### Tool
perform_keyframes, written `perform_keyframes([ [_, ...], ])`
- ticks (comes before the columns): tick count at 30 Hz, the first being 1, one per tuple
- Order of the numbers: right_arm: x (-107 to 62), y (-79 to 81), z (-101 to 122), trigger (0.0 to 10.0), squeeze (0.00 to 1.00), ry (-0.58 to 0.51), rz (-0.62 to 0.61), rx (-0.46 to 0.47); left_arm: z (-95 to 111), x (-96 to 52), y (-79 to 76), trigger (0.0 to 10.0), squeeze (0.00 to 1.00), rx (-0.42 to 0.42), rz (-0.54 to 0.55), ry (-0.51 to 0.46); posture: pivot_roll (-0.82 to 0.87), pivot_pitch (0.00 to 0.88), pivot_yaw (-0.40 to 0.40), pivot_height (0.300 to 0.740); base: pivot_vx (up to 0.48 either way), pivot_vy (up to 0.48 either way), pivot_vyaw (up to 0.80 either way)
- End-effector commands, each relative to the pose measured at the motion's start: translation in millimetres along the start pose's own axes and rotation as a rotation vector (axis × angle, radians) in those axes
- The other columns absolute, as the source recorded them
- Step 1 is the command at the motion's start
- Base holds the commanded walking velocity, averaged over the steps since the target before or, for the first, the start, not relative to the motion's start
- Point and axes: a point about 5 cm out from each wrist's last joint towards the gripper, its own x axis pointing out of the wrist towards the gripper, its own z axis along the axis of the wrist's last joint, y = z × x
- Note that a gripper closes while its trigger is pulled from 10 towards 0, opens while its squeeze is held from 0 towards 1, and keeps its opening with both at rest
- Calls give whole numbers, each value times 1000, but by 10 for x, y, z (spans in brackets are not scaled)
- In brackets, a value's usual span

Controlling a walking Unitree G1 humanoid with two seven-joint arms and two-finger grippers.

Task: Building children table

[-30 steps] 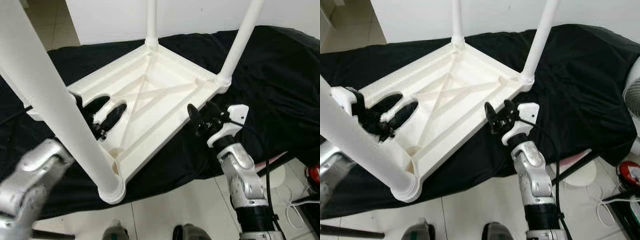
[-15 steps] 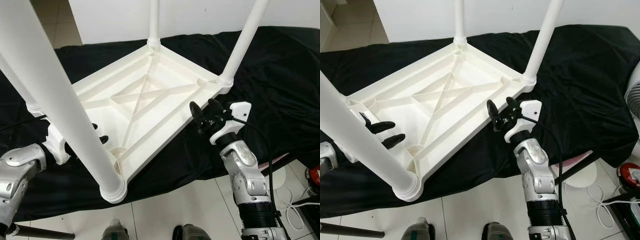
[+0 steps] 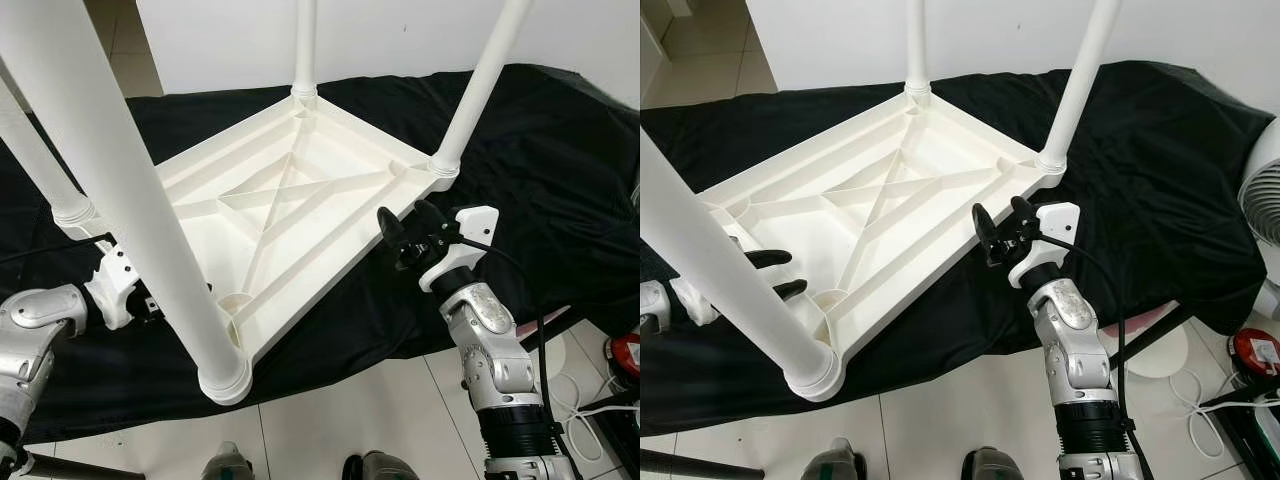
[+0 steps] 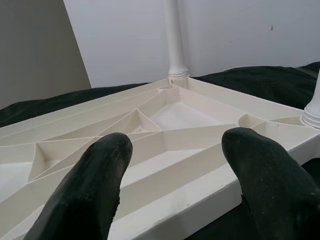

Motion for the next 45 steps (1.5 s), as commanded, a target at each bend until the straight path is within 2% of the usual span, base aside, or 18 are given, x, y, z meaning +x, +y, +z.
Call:
perform_keyframes([
  [1,-19,0,-26,10000,0,7,1,-5,-158,-33,-105,10000,0,-16,-99,94,106,42,-1,740,0,0,0],
  [2,-23,-3,-27,10000,0,7,-1,-5,-162,-27,-103,10000,0,4,-115,98,104,44,2,740,0,0,0],
  [8,-34,-23,-24,10000,0,6,-8,-10,-107,-77,-21,10000,0,-21,-151,34,105,46,6,740,0,0,0],
  [13,-44,-25,-35,10000,0,8,-11,-10,-87,-111,-108,10000,0,20,-221,13,114,50,2,740,0,0,0],
  [17,-30,-18,-42,10000,0,10,-7,-7,-124,-131,-183,10000,0,67,-260,33,119,53,0,740,0,0,0],
  [30,-22,-32,-49,10000,0,17,-1,-14,-143,-178,-195,10000,0,107,-281,45,127,61,-8,740,0,0,0],
  [37,-15,-25,-41,10000,0,16,2,-15,-137,-85,-191,10000,0,181,-315,73,119,70,-4,740,0,0,0],
  [42,-33,-35,-31,10000,0,12,-12,-19,-33,98,-93,10000,0,237,-305,44,100,76,12,740,0,0,0],
  [45,-48,-50,-28,10000,0,10,-24,-18,30,154,-43,10000,0,256,-295,21,96,77,17,740,0,0,0],
])
